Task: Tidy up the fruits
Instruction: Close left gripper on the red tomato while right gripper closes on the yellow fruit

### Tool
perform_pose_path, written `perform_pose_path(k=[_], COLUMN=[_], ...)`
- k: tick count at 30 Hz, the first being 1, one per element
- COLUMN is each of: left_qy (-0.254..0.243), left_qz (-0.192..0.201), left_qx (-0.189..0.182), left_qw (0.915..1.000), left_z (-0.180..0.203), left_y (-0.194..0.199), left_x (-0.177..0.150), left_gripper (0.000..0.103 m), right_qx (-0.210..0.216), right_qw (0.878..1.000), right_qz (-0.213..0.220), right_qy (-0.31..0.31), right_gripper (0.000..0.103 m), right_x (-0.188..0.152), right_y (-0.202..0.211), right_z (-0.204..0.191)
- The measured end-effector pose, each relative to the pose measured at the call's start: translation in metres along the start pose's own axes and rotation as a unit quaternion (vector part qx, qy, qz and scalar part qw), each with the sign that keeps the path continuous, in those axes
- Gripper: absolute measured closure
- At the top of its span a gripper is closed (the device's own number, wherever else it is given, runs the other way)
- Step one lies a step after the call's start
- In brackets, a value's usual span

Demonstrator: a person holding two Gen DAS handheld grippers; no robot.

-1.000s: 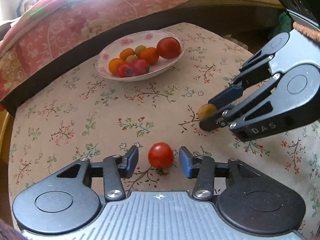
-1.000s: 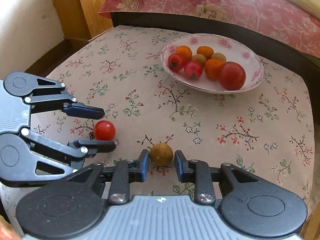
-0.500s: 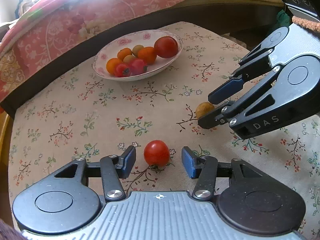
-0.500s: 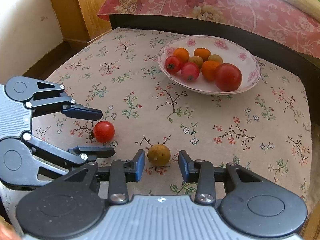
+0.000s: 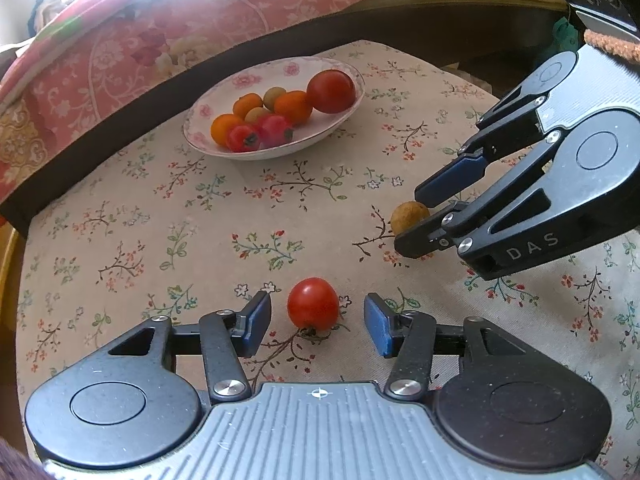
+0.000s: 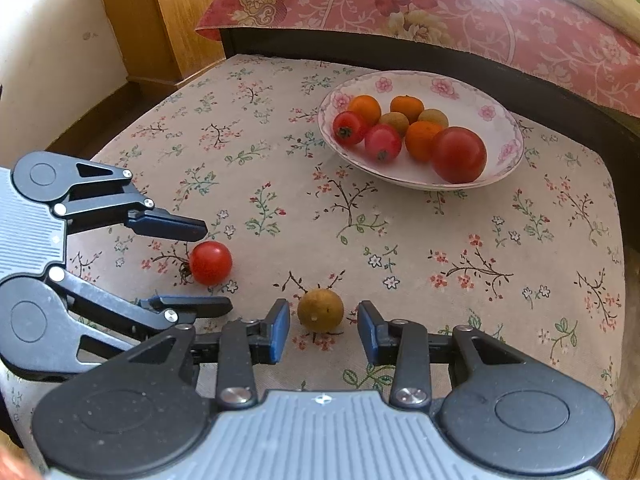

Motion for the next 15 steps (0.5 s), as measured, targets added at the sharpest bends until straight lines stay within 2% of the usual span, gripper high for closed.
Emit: perform_pose_path(k=[15], left_qy=[0.003], left_qz=[-0.004], left_qx=[-0.002], left_qw=[1.0], left_z=[0.0009], left_y=[-0.0025], left_x=[-0.0007], left_gripper=[0.047], right_qx=[0.001], right_qw=[1.0], right_qz=[-0.003], right_qy=[0.001], right_gripper=[0.063], right_x=[-0.0001], right_y=[-0.0032], right_z=[0.0001])
Point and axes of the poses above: each gripper's, at about its wrist camera, not at the fingertips, and y roughly against the way its jaws point, z to its right, x to its top, the point moved 9 cm from there along -y, roughly the way its jaws point, and after that the axes turned 15 degrees about y, right-handed, at the moved point
